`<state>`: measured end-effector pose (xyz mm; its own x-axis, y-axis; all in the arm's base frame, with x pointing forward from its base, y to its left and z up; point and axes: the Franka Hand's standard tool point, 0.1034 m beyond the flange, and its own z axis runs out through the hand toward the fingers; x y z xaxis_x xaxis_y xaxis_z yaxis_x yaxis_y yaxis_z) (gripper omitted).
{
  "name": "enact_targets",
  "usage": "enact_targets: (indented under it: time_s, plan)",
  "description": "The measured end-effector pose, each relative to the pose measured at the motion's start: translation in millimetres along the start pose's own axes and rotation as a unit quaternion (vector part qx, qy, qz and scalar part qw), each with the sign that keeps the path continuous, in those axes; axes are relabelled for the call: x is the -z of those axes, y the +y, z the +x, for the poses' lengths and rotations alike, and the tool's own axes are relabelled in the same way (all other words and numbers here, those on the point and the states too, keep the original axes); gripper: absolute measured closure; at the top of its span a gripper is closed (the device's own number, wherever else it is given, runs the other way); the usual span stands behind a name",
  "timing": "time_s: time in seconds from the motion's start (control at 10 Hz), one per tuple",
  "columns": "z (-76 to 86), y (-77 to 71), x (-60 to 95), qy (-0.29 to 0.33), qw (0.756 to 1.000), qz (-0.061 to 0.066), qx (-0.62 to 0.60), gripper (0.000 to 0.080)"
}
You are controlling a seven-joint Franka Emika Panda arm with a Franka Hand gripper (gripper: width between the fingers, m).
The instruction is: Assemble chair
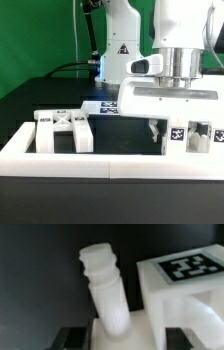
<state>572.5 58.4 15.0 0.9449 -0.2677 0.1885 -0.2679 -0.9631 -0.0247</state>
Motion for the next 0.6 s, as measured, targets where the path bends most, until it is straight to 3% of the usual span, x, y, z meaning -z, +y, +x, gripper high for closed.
enact_targets:
  time_s: [0.4, 0.6]
  plan:
    - [1.1, 3.0, 1.3, -0.001, 1.0, 0.0, 0.003, 0.0471]
    - [9.2, 22.0, 22.7, -0.01, 1.0, 0.004, -0.003, 0.0471]
